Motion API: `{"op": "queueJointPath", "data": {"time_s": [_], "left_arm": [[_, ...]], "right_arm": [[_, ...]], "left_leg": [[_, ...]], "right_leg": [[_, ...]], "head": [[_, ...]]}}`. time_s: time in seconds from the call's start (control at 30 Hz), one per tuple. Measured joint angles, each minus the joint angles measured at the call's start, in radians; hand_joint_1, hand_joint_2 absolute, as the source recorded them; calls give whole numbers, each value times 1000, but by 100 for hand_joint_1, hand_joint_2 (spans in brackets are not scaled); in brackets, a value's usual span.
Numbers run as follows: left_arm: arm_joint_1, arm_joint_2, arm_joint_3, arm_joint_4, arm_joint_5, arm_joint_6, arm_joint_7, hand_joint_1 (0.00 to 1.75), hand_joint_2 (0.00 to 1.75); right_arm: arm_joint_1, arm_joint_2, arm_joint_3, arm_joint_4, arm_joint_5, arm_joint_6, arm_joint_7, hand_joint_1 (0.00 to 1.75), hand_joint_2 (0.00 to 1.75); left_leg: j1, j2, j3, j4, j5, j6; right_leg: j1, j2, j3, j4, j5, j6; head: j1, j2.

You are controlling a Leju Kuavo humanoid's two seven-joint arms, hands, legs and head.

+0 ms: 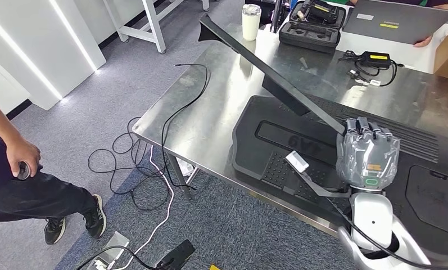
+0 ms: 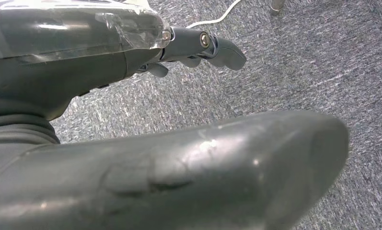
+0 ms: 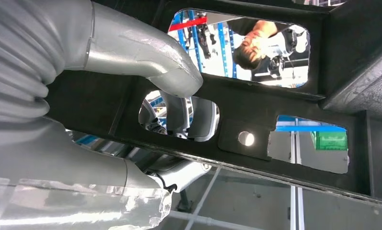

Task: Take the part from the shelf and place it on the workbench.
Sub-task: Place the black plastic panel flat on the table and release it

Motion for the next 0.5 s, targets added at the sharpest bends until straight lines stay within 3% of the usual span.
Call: {"op": "queueJointPath", "data": {"time_s": [0.2, 0.37, 0.5], "left_arm": [[0, 0, 0, 0, 0, 0, 1, 0, 0], [-4, 0, 0, 0, -5, -3, 4, 0, 0], [-6, 0, 0, 0, -10, -5, 10, 0, 0]], "right_arm": [[-4, 6, 8, 21, 9, 2, 0, 165, 175], [-35, 21, 24, 71, 38, 7, 1, 173, 175], [-57, 32, 35, 117, 40, 11, 8, 165, 175]], "left_leg": [[0, 0, 0, 0, 0, 0], [0, 0, 0, 0, 0, 0], [0, 0, 1, 0, 0, 0]], "right_leg": [[0, 0, 0, 0, 0, 0], [0, 0, 0, 0, 0, 0], [0, 0, 0, 0, 0, 0]], "head": [[0, 0], [0, 0], [0, 0]]}}
